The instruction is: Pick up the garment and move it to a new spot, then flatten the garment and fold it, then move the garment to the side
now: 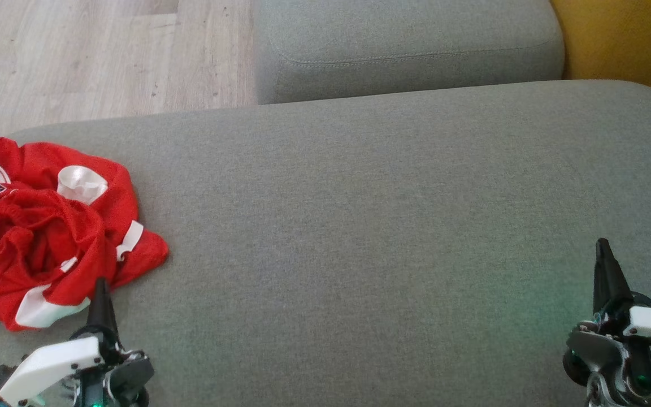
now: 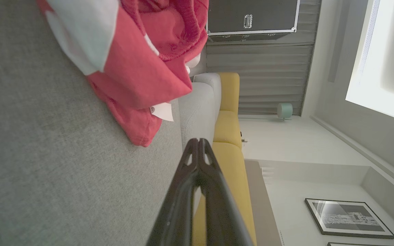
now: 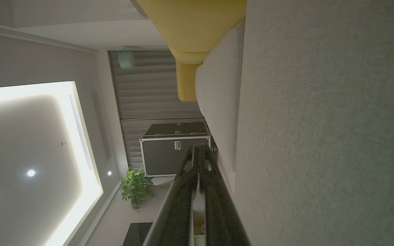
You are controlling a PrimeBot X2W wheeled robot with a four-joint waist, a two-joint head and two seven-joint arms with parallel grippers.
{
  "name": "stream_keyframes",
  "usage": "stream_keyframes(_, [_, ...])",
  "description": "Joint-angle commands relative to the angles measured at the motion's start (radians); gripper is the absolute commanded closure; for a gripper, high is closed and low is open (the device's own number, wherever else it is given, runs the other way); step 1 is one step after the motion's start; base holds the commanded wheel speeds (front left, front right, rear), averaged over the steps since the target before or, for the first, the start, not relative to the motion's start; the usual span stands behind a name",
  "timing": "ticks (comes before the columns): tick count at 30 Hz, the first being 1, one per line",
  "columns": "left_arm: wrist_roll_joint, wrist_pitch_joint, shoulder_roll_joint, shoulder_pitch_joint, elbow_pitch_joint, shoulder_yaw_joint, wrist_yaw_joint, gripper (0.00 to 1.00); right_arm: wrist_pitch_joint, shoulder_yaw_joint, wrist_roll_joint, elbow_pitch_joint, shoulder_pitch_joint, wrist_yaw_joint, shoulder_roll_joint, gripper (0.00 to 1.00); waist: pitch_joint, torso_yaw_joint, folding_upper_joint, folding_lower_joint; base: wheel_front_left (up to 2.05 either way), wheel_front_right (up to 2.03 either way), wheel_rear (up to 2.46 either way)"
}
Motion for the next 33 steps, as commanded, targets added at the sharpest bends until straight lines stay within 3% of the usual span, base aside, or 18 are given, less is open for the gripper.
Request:
stream_keyframes(1, [0.009, 0.003, 0.005, -0.052, -0.029, 0.035, -0.007, 1.00, 0.006, 0.021, -0.002, -0.031, -0.055, -0.001, -0.005, 1.00, 0.000, 0.000, 0.0000, 0.0000, 0.00, 0.00, 0.00])
stream_keyframes(11, [0.009, 0.003, 0.005, -0.052, -0.029, 0.035, -0.007, 1.00, 0.006, 0.021, -0.002, -0.031, -0.055, -0.001, -0.005, 1.00, 0.000, 0.000, 0.0000, 0.0000, 0.00, 0.00, 0.00])
stream_keyframes(12, [0.000, 0.000, 0.000, 0.000, 0.003, -0.001, 0.001, 0.00, 0.000, 0.001, 0.000, 0.003, 0.001, 0.000, 0.000, 0.00, 0.000, 0.000, 0.0000, 0.0000, 0.00, 0.00, 0.00])
stream_keyframes(13, [0.000, -0.001, 0.000, 0.004, 0.016, -0.003, 0.001, 1.00, 0.000, 0.001, 0.000, 0.015, 0.005, 0.000, 0.001, 1.00, 0.000, 0.000, 0.0000, 0.0000, 0.00, 0.00, 0.00])
stream_keyframes(14, [0.000, -0.001, -0.001, 0.010, 0.030, -0.005, 0.001, 0.00, 0.000, 0.002, 0.000, 0.030, 0.012, 0.000, 0.002, 0.00, 0.000, 0.000, 0.0000, 0.0000, 0.00, 0.00, 0.00])
stream_keyframes(24, [0.028, -0.027, -0.001, 0.029, 0.042, -0.030, 0.000, 0.00, -0.026, 0.036, -0.025, 0.037, 0.033, 0.000, -0.002, 0.00, -0.012, -0.001, 0.0000, 0.0000, 0.00, 0.00, 0.00])
stream_keyframes(33, [0.118, -0.050, -0.001, 0.035, 0.021, -0.043, 0.010, 0.00, -0.050, 0.061, -0.131, 0.035, 0.032, 0.000, -0.008, 0.00, -0.022, -0.003, 0.0000, 0.0000, 0.00, 0.00, 0.00])
